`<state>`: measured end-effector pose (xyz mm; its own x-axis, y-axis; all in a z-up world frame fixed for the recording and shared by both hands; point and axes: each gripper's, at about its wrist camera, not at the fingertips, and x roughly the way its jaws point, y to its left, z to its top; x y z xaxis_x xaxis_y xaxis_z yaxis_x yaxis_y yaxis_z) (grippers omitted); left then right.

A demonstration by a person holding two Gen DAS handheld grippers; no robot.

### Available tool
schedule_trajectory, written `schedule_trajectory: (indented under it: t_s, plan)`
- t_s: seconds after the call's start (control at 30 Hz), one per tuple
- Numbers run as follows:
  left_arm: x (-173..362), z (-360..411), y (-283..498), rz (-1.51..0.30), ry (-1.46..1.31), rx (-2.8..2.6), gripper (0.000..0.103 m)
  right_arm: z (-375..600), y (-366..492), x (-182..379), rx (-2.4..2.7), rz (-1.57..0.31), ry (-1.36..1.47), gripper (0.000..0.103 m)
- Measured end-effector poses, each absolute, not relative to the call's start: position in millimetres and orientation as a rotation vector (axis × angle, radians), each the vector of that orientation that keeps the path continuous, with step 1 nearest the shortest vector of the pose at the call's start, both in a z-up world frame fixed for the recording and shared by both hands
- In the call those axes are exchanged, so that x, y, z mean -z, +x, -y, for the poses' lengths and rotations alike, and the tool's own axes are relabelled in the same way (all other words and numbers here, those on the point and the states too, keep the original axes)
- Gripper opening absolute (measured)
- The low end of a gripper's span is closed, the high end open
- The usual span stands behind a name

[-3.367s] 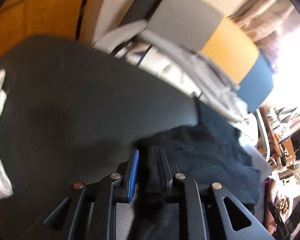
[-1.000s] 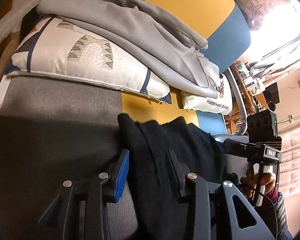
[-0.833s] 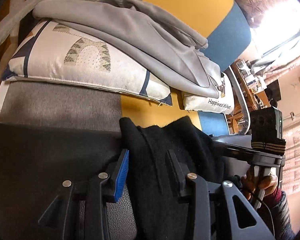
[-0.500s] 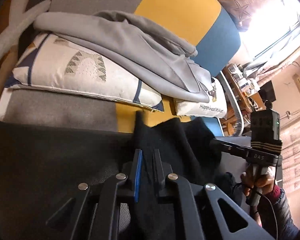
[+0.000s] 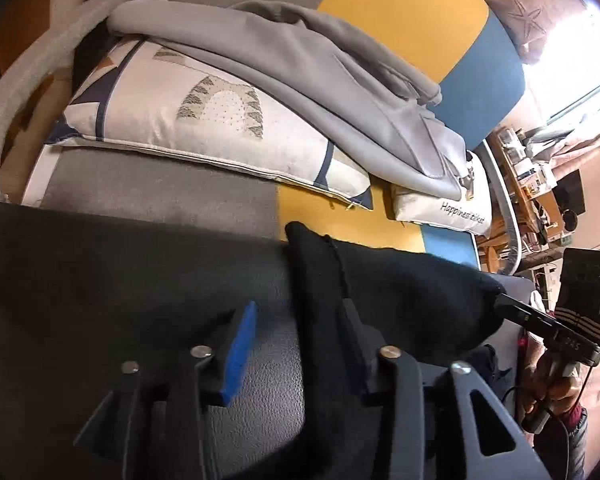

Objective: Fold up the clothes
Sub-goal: 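Lift the sweater edge with the right gripper and fold it toward the left gripper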

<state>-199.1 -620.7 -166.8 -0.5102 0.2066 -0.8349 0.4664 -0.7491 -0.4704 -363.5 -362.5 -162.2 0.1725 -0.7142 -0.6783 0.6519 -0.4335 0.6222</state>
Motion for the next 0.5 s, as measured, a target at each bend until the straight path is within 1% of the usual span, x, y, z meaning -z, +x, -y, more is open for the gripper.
schedule_trajectory:
  t_s: [0.03, 0.07, 0.1, 0.13, 0.17, 0.23, 0.27, 0.3, 0.37, 0.4, 0.47, 0.5]
  plan:
    - [168, 622, -201, -1.068, 1.452, 2.403, 0.060, 362, -365, 164, 1.522, 0.080, 1.322, 0.005]
    - [169, 625, -204, -1.128, 1.438, 2.409, 0.064, 359, -368, 167, 1.509, 0.105, 1.341, 0.006]
    - [171, 627, -206, -1.177, 1.431, 2.411, 0.072, 356, -370, 171, 1.496, 0.131, 1.359, 0.007]
    - [172, 627, -211, -1.177, 1.438, 2.418, 0.076, 353, -373, 174, 1.483, 0.157, 1.378, 0.007]
    - [173, 626, -216, -1.177, 1.445, 2.426, 0.077, 350, -376, 178, 1.469, 0.182, 1.396, 0.010]
    - [173, 621, -225, -1.140, 1.470, 2.454, 0.078, 343, -381, 185, 1.441, 0.234, 1.432, 0.022]
    - [173, 616, -229, -1.089, 1.490, 2.475, 0.078, 340, -384, 188, 1.427, 0.260, 1.449, 0.038]
    - [172, 612, -232, -1.042, 1.507, 2.493, 0.078, 338, -386, 192, 1.416, 0.277, 1.462, 0.046]
    - [173, 605, -236, -0.986, 1.522, 2.514, 0.077, 341, -388, 199, 1.398, 0.283, 1.469, 0.046]
    - [173, 602, -238, -0.971, 1.529, 2.530, 0.075, 344, -389, 203, 1.386, 0.295, 1.477, 0.046]
    - [175, 602, -239, -0.965, 1.533, 2.524, 0.056, 355, -394, 210, 1.374, 0.316, 1.489, 0.048]
    - [177, 603, -240, -0.970, 1.532, 2.510, 0.023, 360, -396, 214, 1.368, 0.327, 1.496, 0.047]
